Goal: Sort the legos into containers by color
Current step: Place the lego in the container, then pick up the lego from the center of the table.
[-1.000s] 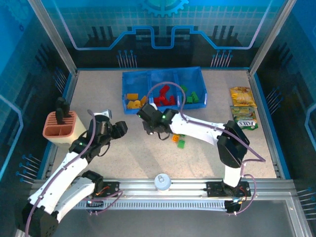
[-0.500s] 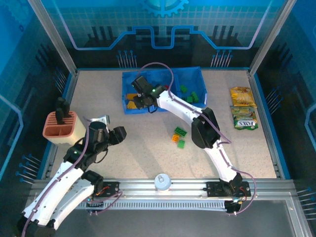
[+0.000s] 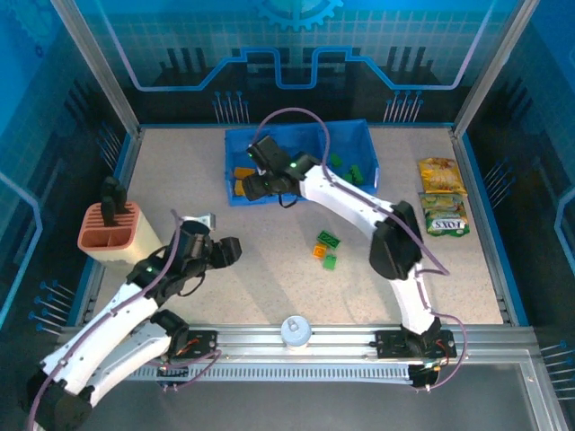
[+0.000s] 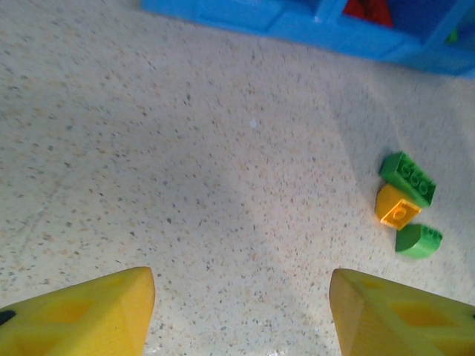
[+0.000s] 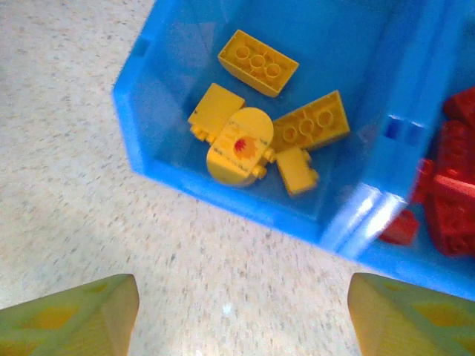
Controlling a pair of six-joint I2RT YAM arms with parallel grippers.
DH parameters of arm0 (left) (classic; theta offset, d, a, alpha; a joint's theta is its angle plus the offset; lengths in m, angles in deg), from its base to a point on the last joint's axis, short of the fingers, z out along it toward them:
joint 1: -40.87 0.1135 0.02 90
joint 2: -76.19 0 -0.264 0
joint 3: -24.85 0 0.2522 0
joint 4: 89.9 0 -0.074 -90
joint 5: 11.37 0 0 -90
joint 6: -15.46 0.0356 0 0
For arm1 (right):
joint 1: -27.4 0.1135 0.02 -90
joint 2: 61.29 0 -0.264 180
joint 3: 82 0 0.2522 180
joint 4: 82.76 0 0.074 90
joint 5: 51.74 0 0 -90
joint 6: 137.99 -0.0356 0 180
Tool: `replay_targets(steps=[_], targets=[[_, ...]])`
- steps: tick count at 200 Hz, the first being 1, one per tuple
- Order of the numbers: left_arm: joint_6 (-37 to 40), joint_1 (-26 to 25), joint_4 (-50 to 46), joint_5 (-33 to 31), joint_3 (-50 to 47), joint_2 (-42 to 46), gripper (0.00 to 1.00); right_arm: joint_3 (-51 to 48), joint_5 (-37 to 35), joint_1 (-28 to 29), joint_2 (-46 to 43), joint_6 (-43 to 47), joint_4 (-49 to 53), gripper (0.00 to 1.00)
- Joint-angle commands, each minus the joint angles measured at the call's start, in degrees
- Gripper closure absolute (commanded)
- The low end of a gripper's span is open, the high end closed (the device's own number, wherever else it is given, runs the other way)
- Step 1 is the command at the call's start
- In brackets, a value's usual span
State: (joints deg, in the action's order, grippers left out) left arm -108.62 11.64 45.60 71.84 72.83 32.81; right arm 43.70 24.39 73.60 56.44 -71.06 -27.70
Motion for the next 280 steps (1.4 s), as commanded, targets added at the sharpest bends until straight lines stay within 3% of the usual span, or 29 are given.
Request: replay_targets(steps=[1,76,140,169,204,280], targets=[[2.2,-3.3,3.8,-0.8,3.1,-5.0,0.35,-8.3,-1.1,0.0,-10.1,-0.5,-6.1,0.24],[6.4,-13.0,11.4,4.2,16.6,-33.0,0.34,-45.1,0.5,-5.6,-33.8,-9.3,-17.5,0.23],[6.2,-19.0,9.5,4.7,31.6,-54.2,0.34,-63.2,-2.5,-11.2,-51.1,-14.1,-17.2,0.24],[6.1,-20.1,8.5,4.6,35.6,-59.2,0.34,-69.2,-6.0,-14.9,-60.5,-16.4,-13.9,0.24],[6.9,-20.9,6.0,3.8,40.0,-63.5,0.35,-74.1,-4.6,-19.5,-68.5,-16.7,-11.7,0.24],[7.3,-21.4,2.5,1.8,44.5,-69.4,0.41,-77.4,-1.2,-22.5,-70.7,-16.7,-12.2,0.24]])
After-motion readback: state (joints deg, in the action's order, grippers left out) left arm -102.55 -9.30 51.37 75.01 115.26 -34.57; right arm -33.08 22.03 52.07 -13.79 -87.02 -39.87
